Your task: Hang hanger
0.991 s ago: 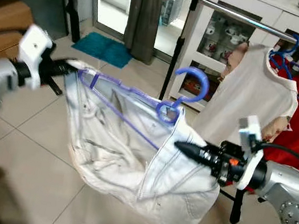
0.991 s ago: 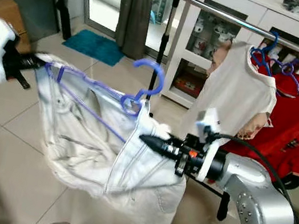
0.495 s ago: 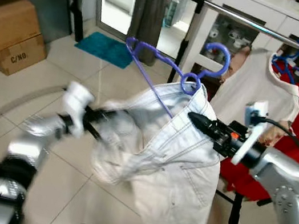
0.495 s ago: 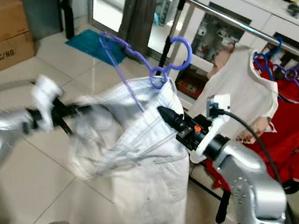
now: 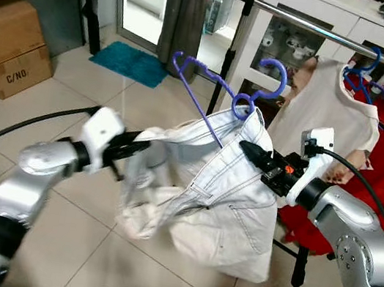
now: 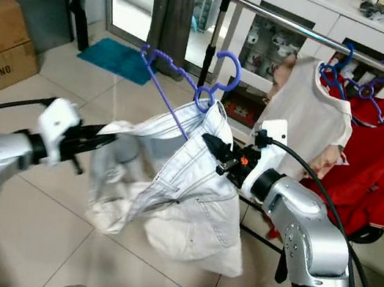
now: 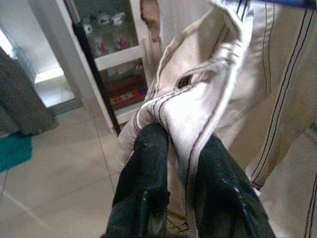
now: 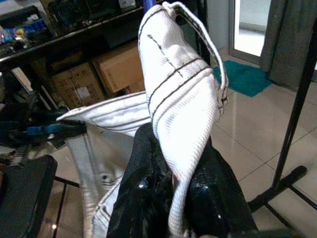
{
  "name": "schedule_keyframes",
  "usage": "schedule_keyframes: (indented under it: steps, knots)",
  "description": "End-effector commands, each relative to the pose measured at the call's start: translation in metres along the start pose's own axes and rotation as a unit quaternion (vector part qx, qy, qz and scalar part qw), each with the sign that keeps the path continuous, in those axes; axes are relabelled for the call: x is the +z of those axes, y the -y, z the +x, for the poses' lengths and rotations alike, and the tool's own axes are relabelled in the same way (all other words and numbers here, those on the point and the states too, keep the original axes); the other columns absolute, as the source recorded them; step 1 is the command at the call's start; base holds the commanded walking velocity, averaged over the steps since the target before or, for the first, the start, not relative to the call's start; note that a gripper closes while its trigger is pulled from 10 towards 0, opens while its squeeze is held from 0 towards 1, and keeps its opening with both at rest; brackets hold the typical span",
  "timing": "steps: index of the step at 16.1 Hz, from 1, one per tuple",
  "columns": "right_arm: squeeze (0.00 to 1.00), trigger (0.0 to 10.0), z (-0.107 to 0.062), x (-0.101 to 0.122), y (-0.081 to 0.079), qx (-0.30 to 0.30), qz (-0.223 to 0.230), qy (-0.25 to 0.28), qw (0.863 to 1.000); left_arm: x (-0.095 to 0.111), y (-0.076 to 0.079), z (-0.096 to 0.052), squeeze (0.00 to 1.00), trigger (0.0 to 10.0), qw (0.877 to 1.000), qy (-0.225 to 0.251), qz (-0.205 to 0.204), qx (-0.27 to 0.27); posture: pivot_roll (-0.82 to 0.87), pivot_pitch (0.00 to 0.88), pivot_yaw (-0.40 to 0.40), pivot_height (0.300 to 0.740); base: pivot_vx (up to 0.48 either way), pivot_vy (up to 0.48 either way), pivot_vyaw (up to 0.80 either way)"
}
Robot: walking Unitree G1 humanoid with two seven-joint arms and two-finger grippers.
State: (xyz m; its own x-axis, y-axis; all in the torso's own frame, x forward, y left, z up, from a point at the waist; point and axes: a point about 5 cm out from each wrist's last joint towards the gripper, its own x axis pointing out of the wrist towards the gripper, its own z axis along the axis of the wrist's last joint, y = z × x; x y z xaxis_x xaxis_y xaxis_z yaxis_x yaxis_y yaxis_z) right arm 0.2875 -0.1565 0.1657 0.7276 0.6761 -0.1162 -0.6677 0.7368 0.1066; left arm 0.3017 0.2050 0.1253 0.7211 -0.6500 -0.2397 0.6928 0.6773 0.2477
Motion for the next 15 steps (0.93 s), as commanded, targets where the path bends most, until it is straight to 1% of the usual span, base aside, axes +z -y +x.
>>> schedule_keyframes:
  steps: [1, 2, 3, 5, 6, 7, 8, 9, 10, 11, 12, 13, 14, 15]
  knots:
    - [0.0, 0.0, -0.001, 0.012, 0.006, -0.015, -0.019, 0.014, 1.0, 0.011, -0.004, -0.002, 1.0, 10.0, 1.0, 0.014, 0.02, 0.006, 0.04, 0.0, -0.07, 0.74, 0.0, 0.0, 0.0]
    - [0.0, 0.0, -0.001, 0.012, 0.008, -0.02, -0.017, 0.015, 1.0, 0.014, -0.008, -0.006, 1.0, 10.0, 1.0, 0.015, 0.024, 0.013, 0.05, 0.0, -0.071, 0.74, 0.0, 0.0, 0.0]
    - [0.0, 0.0, -0.001, 0.013, 0.009, -0.023, -0.016, 0.018, 0.999, 0.017, -0.007, -0.009, 1.0, 10.0, 1.0, 0.022, 0.005, -0.004, 0.05, 0.0, -0.07, 0.74, 0.0, 0.0, 0.0]
    - [0.0, 0.0, 0.0, 0.014, 0.009, -0.024, -0.015, 0.02, 0.999, 0.019, -0.01, -0.009, 1.0, 10.0, 1.0, 0.027, 0.004, 0.015, 0.05, 0.0, -0.067, 0.74, 0.0, 0.0, 0.0]
    - [0.0, 0.0, 0.0, 0.013, 0.008, -0.023, -0.015, 0.02, 0.999, 0.024, -0.014, -0.006, 1.0, 10.0, 0.995, 0.07, -0.006, 0.066, 0.05, 0.0, -0.067, 0.74, 0.0, 0.0, 0.0]
    - [0.0, 0.0, 0.0, 0.012, 0.007, -0.022, -0.014, 0.018, 0.999, 0.03, -0.016, -0.004, 1.0, 10.0, 0.992, 0.093, -0.007, 0.088, 0.05, 0.0, -0.066, 0.74, 0.0, 0.0, 0.0]
    - [0.0, 0.0, -0.001, 0.008, 0.005, -0.02, -0.03, 0.0, 0.999, 0.044, -0.019, -0.002, 1.0, 10.0, 0.991, 0.11, -0.01, 0.082, 0.05, 0.0, -0.064, 0.74, 0.0, 0.0, 0.0]
    - [0.0, 0.0, -0.001, 0.006, 0.005, -0.018, -0.037, -0.01, 0.999, 0.052, -0.021, -0.001, 1.0, 10.0, 0.99, 0.121, -0.007, 0.072, 0.05, 0.0, -0.063, 0.74, 0.0, 0.0, 0.0]
    - [0.0, 0.0, -0.003, 0.006, 0.005, -0.011, -0.042, -0.018, 0.999, 0.062, -0.021, -0.003, 1.0, 10.0, 0.993, 0.115, -0.01, 0.037, 0.05, 0.0, -0.063, 0.74, 0.0, 0.0, 0.0]
    - [0.0, 0.0, -0.006, 0.006, 0.006, -0.004, -0.064, -0.033, 0.997, 0.073, -0.02, -0.006, 1.0, 10.0, 0.993, 0.119, -0.006, -0.017, 0.05, 0.0, -0.062, 0.74, 0.0, 0.0, 0.0]
    - [0.0, 0.0, -0.006, 0.006, 0.006, -0.001, -0.074, -0.038, 0.997, 0.077, -0.02, -0.007, 1.0, 10.0, 0.992, 0.122, -0.002, -0.034, 0.05, 0.0, -0.062, 0.74, 0.0, 0.0, 0.0]
    - [0.0, 0.0, -0.008, 0.007, 0.006, 0.02, -0.113, -0.058, 0.992, 0.088, -0.022, -0.01, 1.0, 10.0, 0.99, 0.117, 0.012, -0.08, 0.05, 0.0, -0.06, 0.74, 0.0, 0.0, 0.0]
    - [0.0, 0.0, -0.01, 0.009, 0.005, 0.042, -0.14, -0.071, 0.987, 0.095, -0.025, -0.012, 1.0, 10.0, 0.988, 0.109, 0.024, -0.108, 0.06, 0.0, -0.061, 0.74, 0.0, 0.0, 0.0]
    - [0.0, 0.0, -0.011, 0.011, 0.0, 0.068, -0.16, -0.081, 0.981, 0.099, -0.029, -0.011, 1.0, 10.0, 0.987, 0.096, 0.054, -0.122, 0.06, 0.0, -0.062, 0.74, 0.0, 0.0, 0.0]
